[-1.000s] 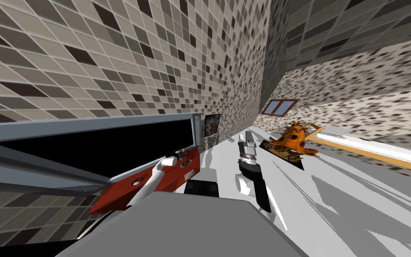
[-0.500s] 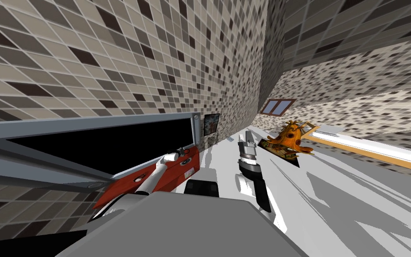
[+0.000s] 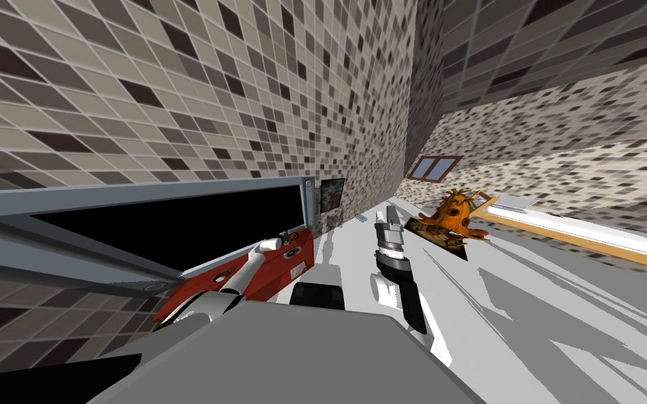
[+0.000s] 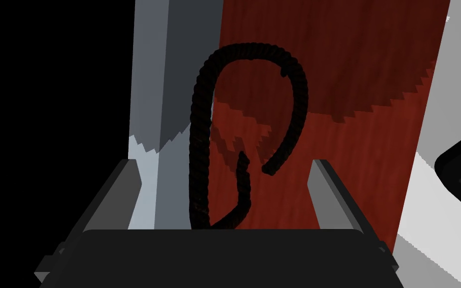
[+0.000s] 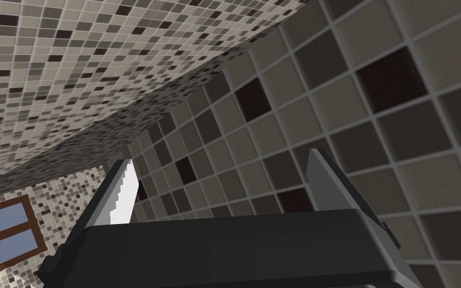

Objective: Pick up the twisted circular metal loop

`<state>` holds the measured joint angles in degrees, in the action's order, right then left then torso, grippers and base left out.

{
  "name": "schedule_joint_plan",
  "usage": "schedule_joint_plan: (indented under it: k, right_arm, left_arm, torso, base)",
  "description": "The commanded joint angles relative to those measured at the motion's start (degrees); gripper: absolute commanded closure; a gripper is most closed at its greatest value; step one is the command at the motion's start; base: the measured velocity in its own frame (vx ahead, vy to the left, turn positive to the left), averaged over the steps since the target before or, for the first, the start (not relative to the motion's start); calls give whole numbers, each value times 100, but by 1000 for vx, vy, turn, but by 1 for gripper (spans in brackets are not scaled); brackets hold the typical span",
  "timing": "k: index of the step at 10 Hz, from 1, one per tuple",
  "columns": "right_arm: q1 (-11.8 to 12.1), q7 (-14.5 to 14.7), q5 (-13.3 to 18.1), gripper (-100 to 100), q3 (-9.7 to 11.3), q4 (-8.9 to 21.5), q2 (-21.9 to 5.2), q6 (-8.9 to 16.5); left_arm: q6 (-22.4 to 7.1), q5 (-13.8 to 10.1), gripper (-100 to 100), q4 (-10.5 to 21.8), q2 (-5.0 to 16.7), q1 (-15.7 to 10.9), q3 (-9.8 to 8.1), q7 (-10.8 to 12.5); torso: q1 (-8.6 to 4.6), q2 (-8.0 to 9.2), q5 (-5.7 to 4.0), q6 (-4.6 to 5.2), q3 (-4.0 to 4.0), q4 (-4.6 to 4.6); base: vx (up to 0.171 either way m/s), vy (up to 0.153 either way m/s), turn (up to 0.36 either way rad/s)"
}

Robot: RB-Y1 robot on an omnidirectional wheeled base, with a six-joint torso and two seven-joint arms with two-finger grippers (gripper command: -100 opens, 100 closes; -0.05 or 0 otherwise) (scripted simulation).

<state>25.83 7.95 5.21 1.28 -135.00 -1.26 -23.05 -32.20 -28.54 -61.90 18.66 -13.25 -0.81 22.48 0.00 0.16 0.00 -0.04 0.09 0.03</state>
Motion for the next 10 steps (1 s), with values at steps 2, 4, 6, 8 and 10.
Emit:
schedule_joint_plan:
  k: [2,4,6,8,10]
  right_arm:
    - [0,0,0,0,0,0,0,0]
    - [0,0,0,0,0,0,0,0]
    - [0,0,0,0,0,0,0,0]
    - [0,0,0,0,0,0,0,0]
    - [0,0,0,0,0,0,0,0]
  left_arm:
    - [202,-225,-100,362,108,-307,18,-136]
    - [202,-225,-100,722,108,-513,18,-136]
    - [395,-417,-100,953,200,-740,33,-258]
    - [395,-417,-100,1280,200,-962,33,-258]
    - [395,-417,-100,1481,200,-962,33,-258]
  torso:
    - [2,-9,0,0,-5,-1]
    - [-2,5,-1,1,3,2]
    - [2,-8,0,0,-4,-2]
    - [-1,9,0,1,6,3]
    - [-1,-13,0,0,-7,-3]
  base:
    - [-28,-6,-11]
    - [-55,-12,-15]
    - [-43,-2,-14]
    - [-53,-12,-14]
    - [7,-7,4]
